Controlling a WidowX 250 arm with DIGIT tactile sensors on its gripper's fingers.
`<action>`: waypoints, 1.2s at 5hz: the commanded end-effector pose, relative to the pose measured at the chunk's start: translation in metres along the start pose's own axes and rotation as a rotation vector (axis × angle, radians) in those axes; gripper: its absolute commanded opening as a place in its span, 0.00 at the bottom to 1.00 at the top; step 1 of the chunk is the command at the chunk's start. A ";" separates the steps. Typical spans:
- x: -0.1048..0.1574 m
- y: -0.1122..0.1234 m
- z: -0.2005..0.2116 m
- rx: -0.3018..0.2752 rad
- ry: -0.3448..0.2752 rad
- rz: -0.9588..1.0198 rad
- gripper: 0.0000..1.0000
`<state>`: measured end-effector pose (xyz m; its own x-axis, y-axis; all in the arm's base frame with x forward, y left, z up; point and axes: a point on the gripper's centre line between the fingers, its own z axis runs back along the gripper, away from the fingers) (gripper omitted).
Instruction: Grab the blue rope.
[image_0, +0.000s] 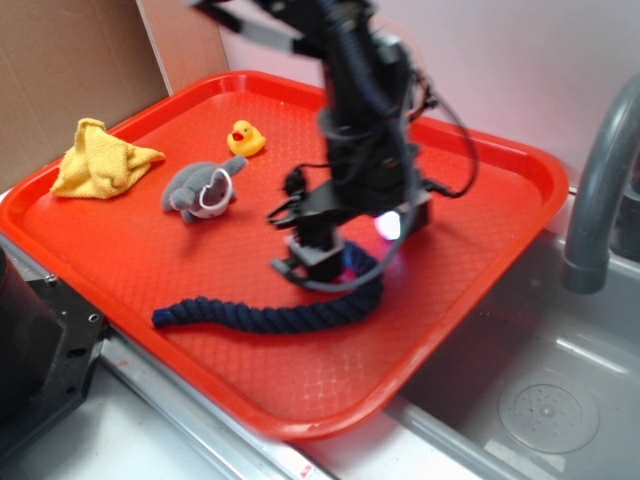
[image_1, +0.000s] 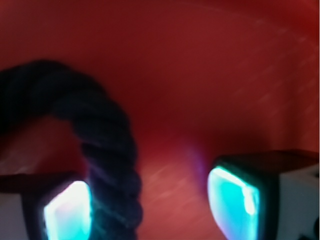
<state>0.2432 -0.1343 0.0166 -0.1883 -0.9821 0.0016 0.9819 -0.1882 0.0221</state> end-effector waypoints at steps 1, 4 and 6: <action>0.008 -0.012 -0.010 -0.031 0.015 -0.021 0.00; -0.041 -0.022 0.062 -0.018 0.108 0.381 0.00; -0.092 -0.033 0.143 -0.035 0.053 0.882 0.00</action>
<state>0.2387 -0.0250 0.1474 0.6441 -0.7605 -0.0825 0.7608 0.6481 -0.0346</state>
